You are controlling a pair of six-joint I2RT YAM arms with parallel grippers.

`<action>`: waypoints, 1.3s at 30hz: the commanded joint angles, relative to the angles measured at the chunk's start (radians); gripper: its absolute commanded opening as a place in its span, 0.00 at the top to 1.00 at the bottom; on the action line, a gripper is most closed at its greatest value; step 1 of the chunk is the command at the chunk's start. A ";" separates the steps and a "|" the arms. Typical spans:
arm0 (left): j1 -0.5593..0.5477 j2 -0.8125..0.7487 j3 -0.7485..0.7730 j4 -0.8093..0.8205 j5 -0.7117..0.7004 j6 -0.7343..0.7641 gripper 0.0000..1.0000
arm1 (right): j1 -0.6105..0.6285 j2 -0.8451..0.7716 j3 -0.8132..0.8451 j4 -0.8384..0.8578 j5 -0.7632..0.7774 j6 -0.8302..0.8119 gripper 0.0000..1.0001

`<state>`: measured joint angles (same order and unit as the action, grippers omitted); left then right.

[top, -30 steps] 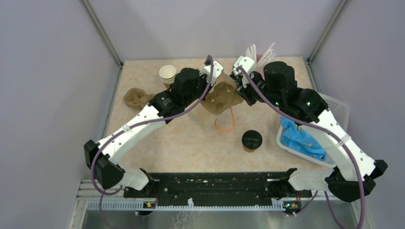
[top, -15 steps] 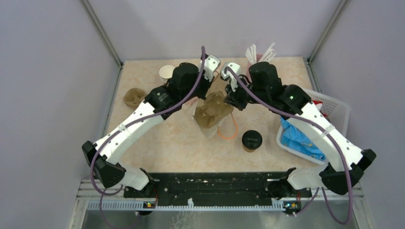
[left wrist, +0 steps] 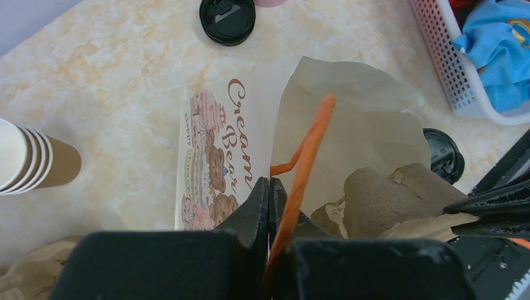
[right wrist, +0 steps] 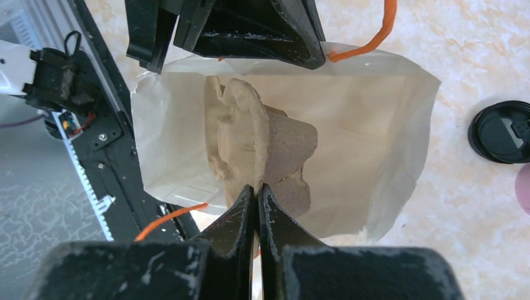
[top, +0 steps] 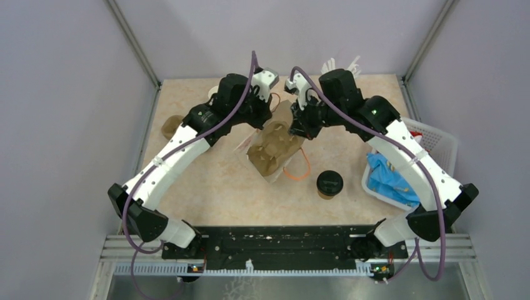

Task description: Pack the takeout coffee

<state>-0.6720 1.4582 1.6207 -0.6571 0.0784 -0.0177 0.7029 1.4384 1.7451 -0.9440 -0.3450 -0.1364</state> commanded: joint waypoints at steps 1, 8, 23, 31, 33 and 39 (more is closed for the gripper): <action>0.032 0.004 0.049 -0.045 0.125 -0.025 1.00 | -0.015 0.014 0.036 -0.011 -0.052 0.051 1.00; 0.135 0.002 0.016 -0.041 0.242 -0.041 1.00 | -0.055 0.107 0.054 -0.026 -0.108 0.052 1.00; 0.252 0.134 0.083 -0.085 0.413 -0.164 1.00 | -0.083 0.255 0.249 -0.081 -0.069 0.041 1.00; 0.281 0.163 0.159 -0.069 0.602 -0.272 1.00 | -0.047 0.221 0.263 -0.107 0.067 0.012 1.00; 0.288 0.170 0.163 -0.069 0.634 -0.291 1.00 | -0.045 0.197 0.239 -0.091 0.086 0.005 1.00; 0.315 0.211 0.159 -0.078 0.686 -0.333 1.00 | -0.043 0.123 0.098 -0.001 0.083 0.034 1.00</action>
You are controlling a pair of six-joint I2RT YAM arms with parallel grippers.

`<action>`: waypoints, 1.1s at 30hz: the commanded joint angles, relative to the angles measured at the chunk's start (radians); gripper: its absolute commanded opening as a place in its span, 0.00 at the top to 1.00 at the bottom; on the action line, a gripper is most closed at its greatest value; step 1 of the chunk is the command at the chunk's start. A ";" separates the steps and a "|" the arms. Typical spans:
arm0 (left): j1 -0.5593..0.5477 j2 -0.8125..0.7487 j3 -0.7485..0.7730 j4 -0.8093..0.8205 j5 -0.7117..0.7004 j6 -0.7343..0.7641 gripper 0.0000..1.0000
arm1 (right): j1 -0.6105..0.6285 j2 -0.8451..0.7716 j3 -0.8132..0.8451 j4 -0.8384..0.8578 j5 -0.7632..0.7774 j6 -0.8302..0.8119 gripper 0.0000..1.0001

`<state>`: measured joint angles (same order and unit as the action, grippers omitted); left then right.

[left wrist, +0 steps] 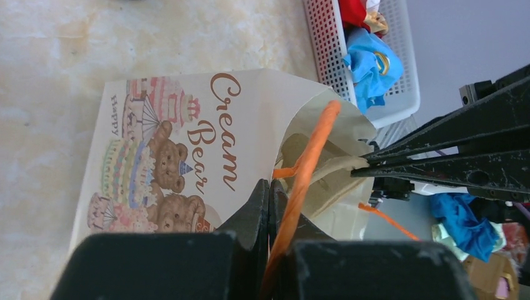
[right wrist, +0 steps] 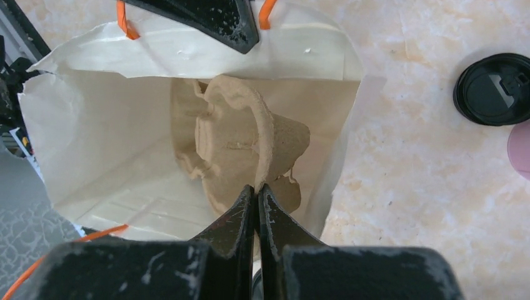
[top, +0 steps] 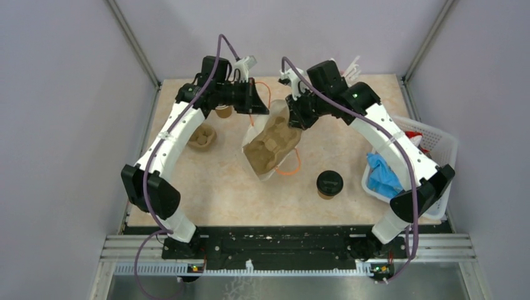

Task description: Pack the takeout coffee

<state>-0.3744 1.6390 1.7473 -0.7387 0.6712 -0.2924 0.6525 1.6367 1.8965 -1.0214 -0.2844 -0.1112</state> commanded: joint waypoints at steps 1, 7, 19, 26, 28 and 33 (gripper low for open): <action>0.023 0.041 0.038 -0.007 0.096 -0.067 1.00 | 0.006 -0.078 -0.067 0.090 0.014 0.025 1.00; 0.048 0.076 0.086 -0.039 0.071 -0.099 0.95 | 0.007 -0.092 -0.106 0.162 -0.021 0.091 1.00; 0.049 0.054 0.108 -0.106 -0.037 0.003 0.35 | 0.007 0.014 -0.013 0.075 -0.093 0.117 1.00; 0.049 -0.022 0.090 -0.109 -0.146 0.054 0.15 | -0.002 0.077 0.017 0.038 -0.119 0.205 1.00; 0.049 -0.042 0.083 -0.109 -0.174 0.064 0.12 | -0.011 0.086 0.022 0.027 -0.127 0.227 1.00; 0.049 -0.120 0.028 -0.037 -0.186 0.076 0.02 | -0.017 0.082 0.001 0.029 -0.140 0.254 1.00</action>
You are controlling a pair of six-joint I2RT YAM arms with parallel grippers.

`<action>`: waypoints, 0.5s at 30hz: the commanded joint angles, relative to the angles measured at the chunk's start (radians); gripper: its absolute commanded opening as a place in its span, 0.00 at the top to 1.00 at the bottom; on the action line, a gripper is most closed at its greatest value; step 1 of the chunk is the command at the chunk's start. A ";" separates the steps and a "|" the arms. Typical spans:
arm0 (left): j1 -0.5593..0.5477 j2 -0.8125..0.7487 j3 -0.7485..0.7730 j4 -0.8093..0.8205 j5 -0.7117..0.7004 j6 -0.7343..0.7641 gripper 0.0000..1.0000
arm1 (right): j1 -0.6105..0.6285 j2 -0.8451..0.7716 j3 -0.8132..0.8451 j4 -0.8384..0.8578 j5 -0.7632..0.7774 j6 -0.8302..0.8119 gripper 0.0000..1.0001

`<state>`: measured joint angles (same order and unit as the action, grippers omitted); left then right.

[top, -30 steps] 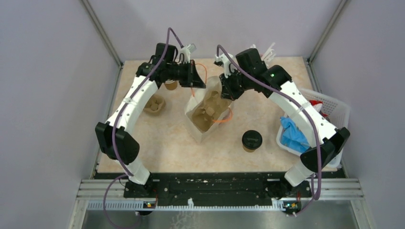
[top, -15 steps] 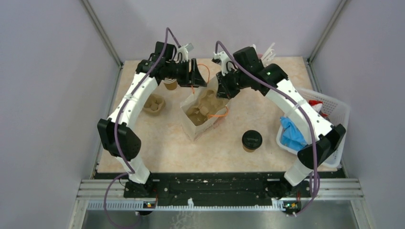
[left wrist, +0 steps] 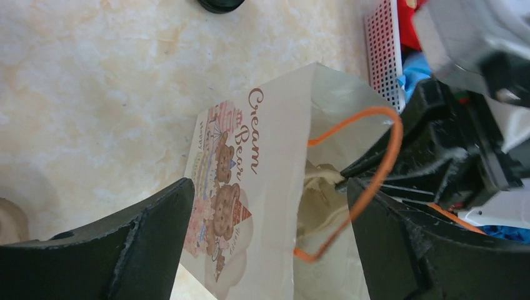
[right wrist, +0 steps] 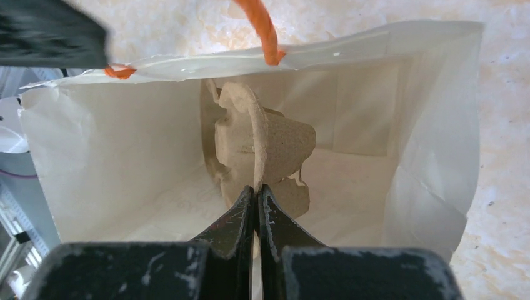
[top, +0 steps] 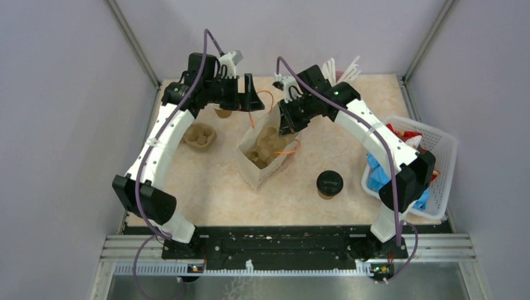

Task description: Pack the takeout coffee

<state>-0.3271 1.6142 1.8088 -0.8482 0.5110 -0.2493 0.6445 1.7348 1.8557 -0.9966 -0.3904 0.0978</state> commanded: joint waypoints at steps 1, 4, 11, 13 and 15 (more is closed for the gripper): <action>0.002 -0.112 -0.050 0.095 -0.016 0.032 0.01 | -0.010 -0.019 0.037 0.010 -0.041 0.051 1.00; 0.002 -0.157 -0.088 0.152 0.016 0.033 0.01 | -0.016 -0.021 0.037 0.018 -0.048 0.063 1.00; 0.002 -0.260 -0.140 0.240 -0.038 0.047 0.01 | -0.023 -0.020 0.034 0.016 -0.064 0.063 1.00; 0.002 -0.281 -0.144 0.249 -0.070 0.049 0.01 | -0.023 -0.020 0.032 0.018 -0.069 0.063 1.00; 0.002 -0.296 -0.147 0.254 -0.087 0.057 0.02 | -0.023 -0.020 0.026 0.019 -0.076 0.064 1.00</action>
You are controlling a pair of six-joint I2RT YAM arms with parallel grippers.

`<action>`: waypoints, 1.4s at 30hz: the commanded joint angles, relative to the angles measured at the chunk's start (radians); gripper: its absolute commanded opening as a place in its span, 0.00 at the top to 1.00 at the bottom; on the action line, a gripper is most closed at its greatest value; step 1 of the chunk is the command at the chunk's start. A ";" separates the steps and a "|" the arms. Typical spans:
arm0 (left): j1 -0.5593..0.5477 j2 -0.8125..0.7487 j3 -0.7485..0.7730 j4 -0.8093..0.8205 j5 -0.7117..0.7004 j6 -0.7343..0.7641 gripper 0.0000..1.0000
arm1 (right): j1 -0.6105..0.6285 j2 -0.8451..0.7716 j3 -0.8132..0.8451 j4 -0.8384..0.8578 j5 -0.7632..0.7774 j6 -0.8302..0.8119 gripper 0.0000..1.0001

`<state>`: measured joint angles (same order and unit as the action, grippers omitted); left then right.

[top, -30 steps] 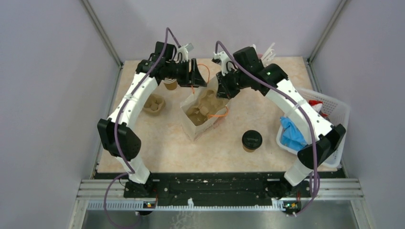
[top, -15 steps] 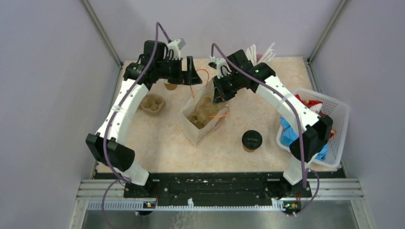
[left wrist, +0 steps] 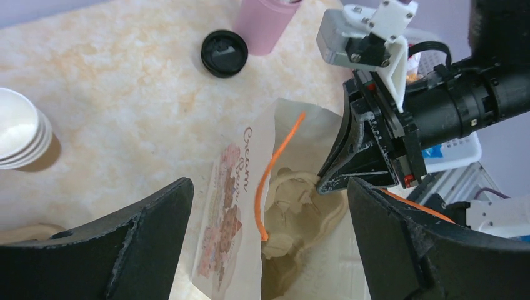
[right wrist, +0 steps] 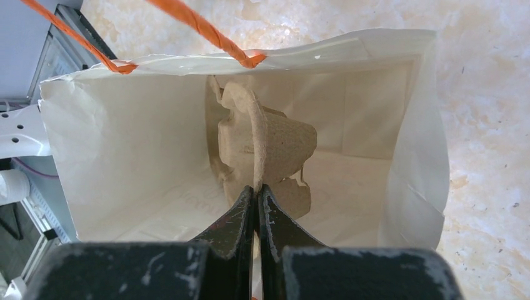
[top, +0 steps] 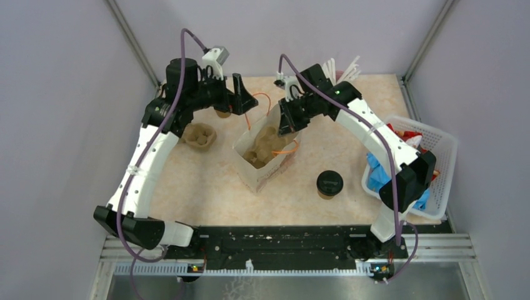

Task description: Pack the takeout coffee

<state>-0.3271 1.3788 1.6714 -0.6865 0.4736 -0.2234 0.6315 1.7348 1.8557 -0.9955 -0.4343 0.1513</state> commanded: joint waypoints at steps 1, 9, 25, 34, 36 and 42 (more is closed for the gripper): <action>0.002 -0.065 -0.014 0.094 -0.059 0.032 0.02 | -0.010 -0.020 0.022 0.021 -0.036 0.010 1.00; 0.002 -0.080 -0.016 0.066 -0.128 0.030 0.02 | -0.009 0.001 0.047 -0.006 0.051 0.003 0.74; 0.003 -0.077 -0.012 -0.182 -0.161 -0.087 0.03 | 0.000 -0.158 0.191 -0.214 0.485 0.081 0.22; 0.004 -0.096 -0.019 -0.561 -0.225 -0.429 0.09 | -0.001 -0.028 0.193 -0.095 0.380 -0.035 0.24; 0.003 -0.132 -0.056 -0.544 -0.181 -0.478 0.09 | 0.000 0.004 0.194 -0.084 0.376 -0.043 0.26; 0.003 -0.201 -0.239 -0.415 -0.029 -0.545 0.18 | 0.008 0.025 0.170 -0.042 0.344 -0.047 0.34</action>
<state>-0.3252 1.2171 1.5089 -1.1633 0.3328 -0.6830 0.6327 1.7866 1.9987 -1.1099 -0.0620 0.1261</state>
